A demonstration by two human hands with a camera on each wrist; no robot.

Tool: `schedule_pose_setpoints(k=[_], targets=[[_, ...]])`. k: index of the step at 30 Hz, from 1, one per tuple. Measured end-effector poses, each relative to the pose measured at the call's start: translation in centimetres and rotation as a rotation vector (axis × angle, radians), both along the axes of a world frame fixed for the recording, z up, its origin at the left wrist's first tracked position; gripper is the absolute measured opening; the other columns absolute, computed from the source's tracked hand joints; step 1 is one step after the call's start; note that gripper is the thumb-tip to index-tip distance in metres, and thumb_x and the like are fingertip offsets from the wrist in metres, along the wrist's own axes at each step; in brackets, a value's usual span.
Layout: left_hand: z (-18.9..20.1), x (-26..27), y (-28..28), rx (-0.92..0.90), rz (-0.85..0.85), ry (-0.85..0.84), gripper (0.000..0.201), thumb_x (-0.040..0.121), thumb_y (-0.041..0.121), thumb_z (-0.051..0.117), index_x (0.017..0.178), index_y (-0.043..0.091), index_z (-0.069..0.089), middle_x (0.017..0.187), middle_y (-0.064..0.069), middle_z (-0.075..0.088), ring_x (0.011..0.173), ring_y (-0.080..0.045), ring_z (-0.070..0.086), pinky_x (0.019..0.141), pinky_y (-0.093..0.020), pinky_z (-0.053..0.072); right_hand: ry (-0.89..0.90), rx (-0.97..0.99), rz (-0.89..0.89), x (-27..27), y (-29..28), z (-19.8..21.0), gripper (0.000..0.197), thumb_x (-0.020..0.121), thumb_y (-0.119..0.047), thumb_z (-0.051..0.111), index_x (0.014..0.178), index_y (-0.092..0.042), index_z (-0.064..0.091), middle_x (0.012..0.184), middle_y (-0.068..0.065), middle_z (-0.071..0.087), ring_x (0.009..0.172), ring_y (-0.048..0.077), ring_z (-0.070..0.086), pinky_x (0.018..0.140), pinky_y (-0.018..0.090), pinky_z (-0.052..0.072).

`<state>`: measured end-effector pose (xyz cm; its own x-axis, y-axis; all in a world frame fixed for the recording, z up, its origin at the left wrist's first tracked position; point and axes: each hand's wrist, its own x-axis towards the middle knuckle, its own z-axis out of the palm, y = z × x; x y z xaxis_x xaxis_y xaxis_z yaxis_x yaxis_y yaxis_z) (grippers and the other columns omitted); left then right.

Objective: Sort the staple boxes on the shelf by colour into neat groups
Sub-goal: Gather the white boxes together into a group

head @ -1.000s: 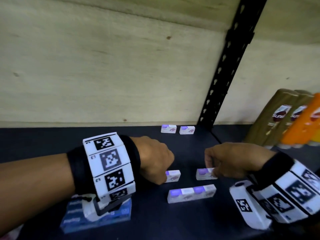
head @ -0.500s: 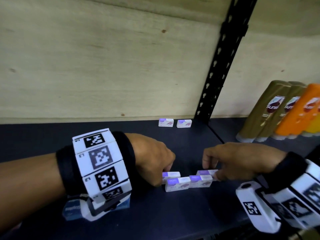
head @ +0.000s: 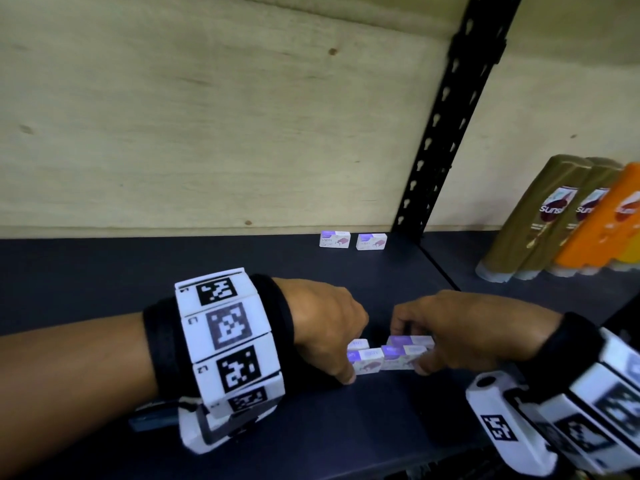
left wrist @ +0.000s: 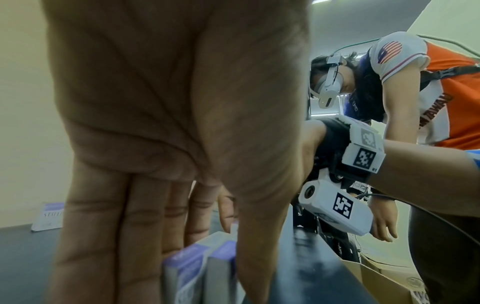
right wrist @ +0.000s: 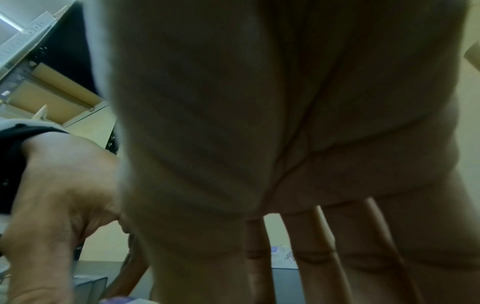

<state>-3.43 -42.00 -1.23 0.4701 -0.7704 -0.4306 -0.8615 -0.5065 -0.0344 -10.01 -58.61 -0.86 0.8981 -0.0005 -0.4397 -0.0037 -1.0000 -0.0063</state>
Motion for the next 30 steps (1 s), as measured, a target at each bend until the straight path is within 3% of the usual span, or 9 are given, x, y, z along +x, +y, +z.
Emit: schedule_pose_setpoints(k=[6, 15, 19, 22, 25, 28, 30], targets=[[-0.5, 0.3, -0.7, -0.031, -0.019, 0.0, 0.037, 0.088, 0.047, 0.064, 0.111, 0.017, 0.067, 0.103, -0.001, 0.067, 0.081, -0.019, 0.062, 0.05, -0.022, 0.04, -0.028, 0.001, 0.073, 0.2, 0.4, -0.1, 0.033, 0.082, -0.034, 0.073, 0.11, -0.041, 0.057, 0.081, -0.022, 0.054, 0.075, -0.003, 0.052, 0.068, 0.022, 0.042], [-1.1, 0.4, -1.4, -0.06, -0.016, 0.015, 0.034, 0.088, 0.046, 0.064, 0.105, 0.017, 0.065, 0.096, -0.002, 0.07, 0.07, -0.017, 0.06, 0.048, -0.024, 0.038, -0.01, 0.014, 0.109, 0.3, 0.8, 0.1, 0.036, 0.084, -0.033, 0.072, 0.115, -0.041, 0.057, 0.104, -0.018, 0.064, 0.09, 0.003, 0.061, 0.077, 0.024, 0.049], [-1.0, 0.5, -1.4, -0.054, -0.005, 0.025, 0.041, 0.088, 0.056, 0.058, 0.106, 0.019, 0.065, 0.097, -0.001, 0.07, 0.078, -0.018, 0.063, 0.053, -0.026, 0.041, 0.016, 0.03, 0.098, 0.5, 0.6, 0.2, 0.035, 0.084, -0.041, 0.071, 0.115, -0.043, 0.056, 0.092, -0.022, 0.063, 0.08, -0.003, 0.059, 0.069, 0.018, 0.044], [-0.4, 1.2, -1.0, -0.059, 0.049, 0.04, 0.055, 0.088, 0.071, 0.041, 0.107, 0.024, 0.064, 0.098, 0.0, 0.071, 0.087, -0.02, 0.064, 0.061, -0.026, 0.044, 0.051, 0.11, 0.056, 1.0, -0.4, 0.9, 0.041, 0.084, -0.058, 0.064, 0.122, -0.05, 0.053, 0.104, -0.026, 0.065, 0.089, -0.007, 0.062, 0.085, 0.021, 0.05], [0.8, 2.6, -0.4, -0.077, 0.126, 0.076, 0.064, 0.09, 0.075, 0.031, 0.107, 0.023, 0.064, 0.089, 0.0, 0.074, 0.089, -0.018, 0.065, 0.071, -0.028, 0.047, 0.043, 0.216, -0.038, 1.8, -2.1, 2.0, 0.05, 0.076, -0.074, 0.058, 0.121, -0.053, 0.052, 0.108, -0.03, 0.065, 0.096, -0.01, 0.062, 0.094, 0.022, 0.048], [1.6, 4.5, -0.2, -0.097, 0.148, 0.041, 0.063, 0.093, 0.071, 0.03, 0.108, 0.02, 0.064, 0.096, 0.0, 0.073, 0.092, -0.018, 0.064, 0.075, -0.029, 0.046, -0.11, 0.195, -0.141, 3.2, -3.6, 2.1, 0.048, 0.081, -0.07, 0.055, 0.123, -0.045, 0.056, 0.104, -0.025, 0.065, 0.097, -0.004, 0.061, 0.095, 0.023, 0.046], [1.9, 5.9, -0.2, -0.099, 0.144, -0.029, 0.056, 0.095, 0.064, 0.034, 0.109, 0.019, 0.064, 0.104, 0.0, 0.07, 0.096, -0.019, 0.062, 0.068, -0.026, 0.043, -0.161, 0.088, -0.193, 4.3, -4.4, 1.5, 0.047, 0.088, -0.063, 0.052, 0.128, -0.04, 0.053, 0.113, -0.019, 0.062, 0.102, 0.004, 0.059, 0.097, 0.025, 0.044]])
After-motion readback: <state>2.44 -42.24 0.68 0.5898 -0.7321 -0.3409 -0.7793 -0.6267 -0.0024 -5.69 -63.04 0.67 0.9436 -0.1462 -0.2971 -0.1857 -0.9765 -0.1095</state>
